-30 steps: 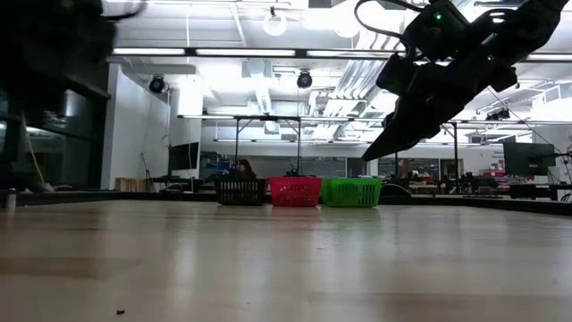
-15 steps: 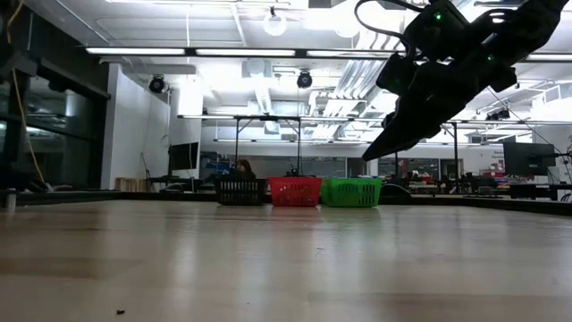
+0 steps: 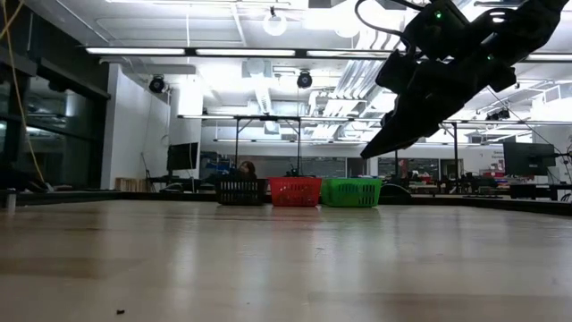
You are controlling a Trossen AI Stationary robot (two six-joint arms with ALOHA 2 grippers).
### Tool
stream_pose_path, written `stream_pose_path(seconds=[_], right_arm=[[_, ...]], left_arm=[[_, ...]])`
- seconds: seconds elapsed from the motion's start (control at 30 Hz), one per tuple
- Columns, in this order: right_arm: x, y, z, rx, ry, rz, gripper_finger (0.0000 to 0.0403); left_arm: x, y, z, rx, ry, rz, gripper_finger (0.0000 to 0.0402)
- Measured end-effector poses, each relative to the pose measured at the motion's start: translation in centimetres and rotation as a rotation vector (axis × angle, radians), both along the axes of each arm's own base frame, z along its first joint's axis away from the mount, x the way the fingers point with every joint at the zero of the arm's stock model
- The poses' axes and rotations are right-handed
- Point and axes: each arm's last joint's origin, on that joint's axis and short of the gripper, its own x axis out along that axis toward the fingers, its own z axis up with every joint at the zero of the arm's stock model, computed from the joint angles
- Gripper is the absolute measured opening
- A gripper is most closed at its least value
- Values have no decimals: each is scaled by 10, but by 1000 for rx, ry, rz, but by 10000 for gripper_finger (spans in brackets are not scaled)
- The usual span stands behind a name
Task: Pick and place Stapler, Stapler remover, tape
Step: Put the small red stapler into the red bin
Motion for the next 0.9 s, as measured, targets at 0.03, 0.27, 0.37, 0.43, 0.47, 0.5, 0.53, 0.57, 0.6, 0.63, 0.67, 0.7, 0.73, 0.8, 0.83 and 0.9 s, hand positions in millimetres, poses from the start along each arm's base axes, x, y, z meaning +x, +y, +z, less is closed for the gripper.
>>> stream_pose_path(seconds=[0.03,0.27,0.37,0.43,0.47,0.5,0.53,0.57,0.6,0.63,0.67,0.7,0.73,0.8,0.83,0.9], right_arm=[[0,0,0,-4,0,3,172],[1,-1,2,-48,-24,27,172],[2,-1,4,-50,-36,27,172],[3,-1,4,-53,-39,28,172],[3,-1,4,-53,-39,29,172],[3,-1,4,-53,-40,28,172],[3,-1,4,-53,-40,29,172],[3,-1,4,-52,-40,28,172],[3,-1,4,-47,-40,25,172],[3,-1,4,-43,-41,22,172],[3,-1,4,-43,-40,22,172],[3,-1,4,-42,-40,22,172],[3,-1,4,-42,-39,21,172],[3,-1,4,-41,-39,21,172],[3,-1,4,-41,-38,22,172],[3,-1,4,-40,-37,22,172]], left_arm=[[1,-2,-1,-12,-5,-1,192],[12,-16,-13,-87,-29,-9,192],[15,-20,-19,-112,-4,-14,192],[15,-21,-22,-121,22,-8,192],[15,-22,-23,-126,26,-8,192],[15,-22,-23,-125,28,-9,192],[15,-22,-24,-122,30,-8,192],[16,-22,-25,-124,29,-8,192],[16,-23,-25,-126,27,-8,192],[16,-23,-25,-124,29,-8,192],[16,-22,-25,-123,31,-6,192],[16,-22,-25,-124,30,-4,192],[16,-22,-25,-123,31,-3,192],[16,-23,-25,-123,32,0,186],[15,-24,-25,-123,33,-2,180],[13,-25,-25,-125,37,6,164]])
